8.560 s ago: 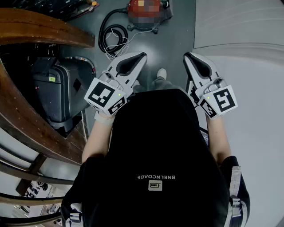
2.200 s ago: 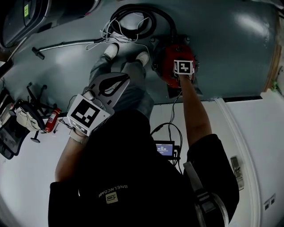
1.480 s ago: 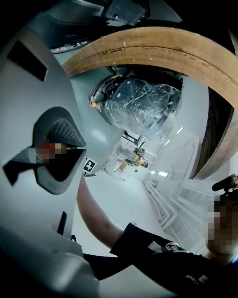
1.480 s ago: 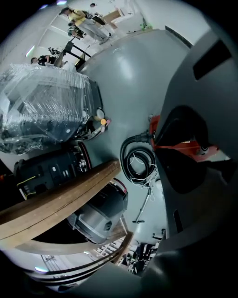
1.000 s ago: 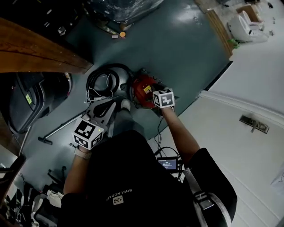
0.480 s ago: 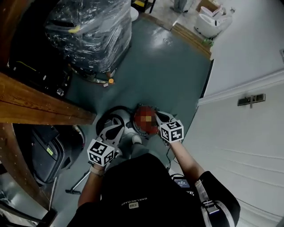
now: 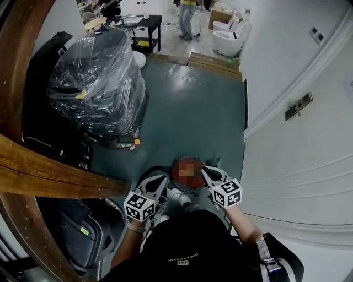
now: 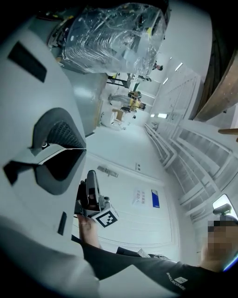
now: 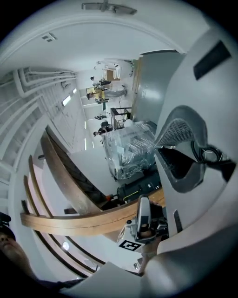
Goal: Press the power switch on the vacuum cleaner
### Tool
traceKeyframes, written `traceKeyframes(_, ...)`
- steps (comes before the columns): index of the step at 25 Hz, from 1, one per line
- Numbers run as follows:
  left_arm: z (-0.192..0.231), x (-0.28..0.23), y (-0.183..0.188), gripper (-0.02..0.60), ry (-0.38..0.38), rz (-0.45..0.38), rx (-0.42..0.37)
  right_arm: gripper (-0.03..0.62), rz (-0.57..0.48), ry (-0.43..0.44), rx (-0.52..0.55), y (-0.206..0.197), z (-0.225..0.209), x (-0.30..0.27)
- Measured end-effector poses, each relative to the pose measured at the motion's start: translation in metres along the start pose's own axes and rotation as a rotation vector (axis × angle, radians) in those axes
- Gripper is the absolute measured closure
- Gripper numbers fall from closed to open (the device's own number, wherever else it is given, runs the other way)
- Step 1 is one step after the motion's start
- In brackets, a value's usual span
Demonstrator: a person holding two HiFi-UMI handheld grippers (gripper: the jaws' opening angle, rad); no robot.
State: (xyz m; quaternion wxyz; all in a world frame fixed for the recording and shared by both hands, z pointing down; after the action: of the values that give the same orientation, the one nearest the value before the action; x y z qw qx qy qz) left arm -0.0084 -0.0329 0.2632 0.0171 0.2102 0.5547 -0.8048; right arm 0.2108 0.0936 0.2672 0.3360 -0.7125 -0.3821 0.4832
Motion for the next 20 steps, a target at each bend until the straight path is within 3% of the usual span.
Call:
traceKeyframes(10, -0.020, -0.013, 0.006, 0.566, -0.073, 0.008, -0.057, 0.559, -0.121, -0.104, -0.024, -0.018, 0.009, 0.060)
traceKeyframes(20, -0.037, -0.021, 0.008, 0.566, -0.088, -0.003, -0.054, 0.560, -0.142, -0.079, -0.014, -0.017, 0.011, 0.075)
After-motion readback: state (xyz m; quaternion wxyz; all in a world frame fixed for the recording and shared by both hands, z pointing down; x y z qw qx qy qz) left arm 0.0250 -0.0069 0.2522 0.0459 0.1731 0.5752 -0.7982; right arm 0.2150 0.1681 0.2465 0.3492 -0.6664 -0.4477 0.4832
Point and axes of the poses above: the fingertips, and each gripper's own axes: x backward along the fingers, z to its left, y out of its top, the point moved 8 cm from there along x, backward along the fingers, and after that the axes turned 9 degrees about y, right-handed, at the moved point
